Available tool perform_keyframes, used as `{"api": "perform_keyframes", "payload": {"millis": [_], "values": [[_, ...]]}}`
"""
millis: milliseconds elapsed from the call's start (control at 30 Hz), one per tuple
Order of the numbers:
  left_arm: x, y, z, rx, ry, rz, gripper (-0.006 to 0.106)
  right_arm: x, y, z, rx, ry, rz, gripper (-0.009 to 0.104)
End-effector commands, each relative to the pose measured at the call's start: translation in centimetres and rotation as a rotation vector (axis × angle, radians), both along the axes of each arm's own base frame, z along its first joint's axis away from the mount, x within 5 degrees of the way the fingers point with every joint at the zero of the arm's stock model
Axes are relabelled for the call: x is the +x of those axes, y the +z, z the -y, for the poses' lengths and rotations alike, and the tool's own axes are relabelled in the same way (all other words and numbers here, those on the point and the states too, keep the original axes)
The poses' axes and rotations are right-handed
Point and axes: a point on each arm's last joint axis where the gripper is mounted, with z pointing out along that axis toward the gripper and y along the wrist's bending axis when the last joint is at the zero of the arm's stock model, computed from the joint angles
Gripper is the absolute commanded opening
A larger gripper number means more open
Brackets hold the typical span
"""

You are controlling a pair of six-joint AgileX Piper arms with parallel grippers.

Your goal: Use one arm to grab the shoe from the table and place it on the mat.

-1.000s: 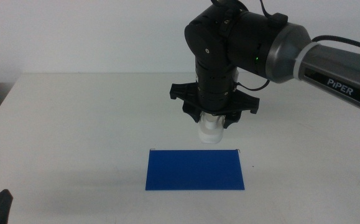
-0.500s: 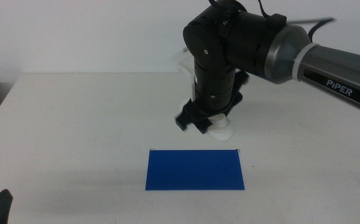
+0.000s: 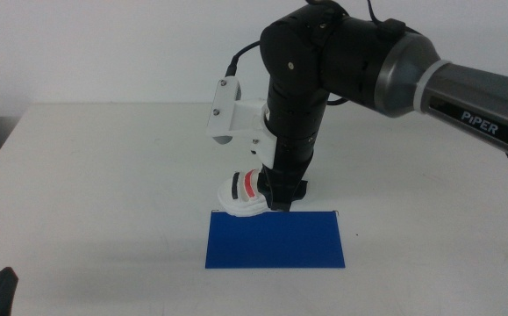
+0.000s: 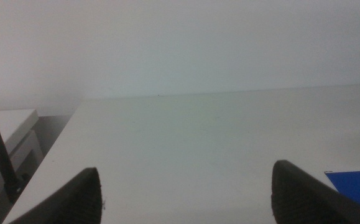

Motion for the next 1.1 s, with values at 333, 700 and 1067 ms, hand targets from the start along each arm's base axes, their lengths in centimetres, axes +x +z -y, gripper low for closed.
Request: {"api": "perform_keyframes", "payload": {"millis": [333,700,1067], "values": [[-0.1,0.6,0.0,-0.018,0.001,0.088,0.094,1.7,1.3,1.8,0.076,-0.012,0.033,-0.004],[-0.1,0.6,0.0,-0.018,0.001,0.088,0.094,3.0,-3.9,0.9,0.054,0.001,-0.106,-0.004],[-0.1,0.6,0.0,-0.018,0.001,0.088,0.094,3.9,-6.1,1.1,0.018,-0.009,-0.139,0.008]]}}
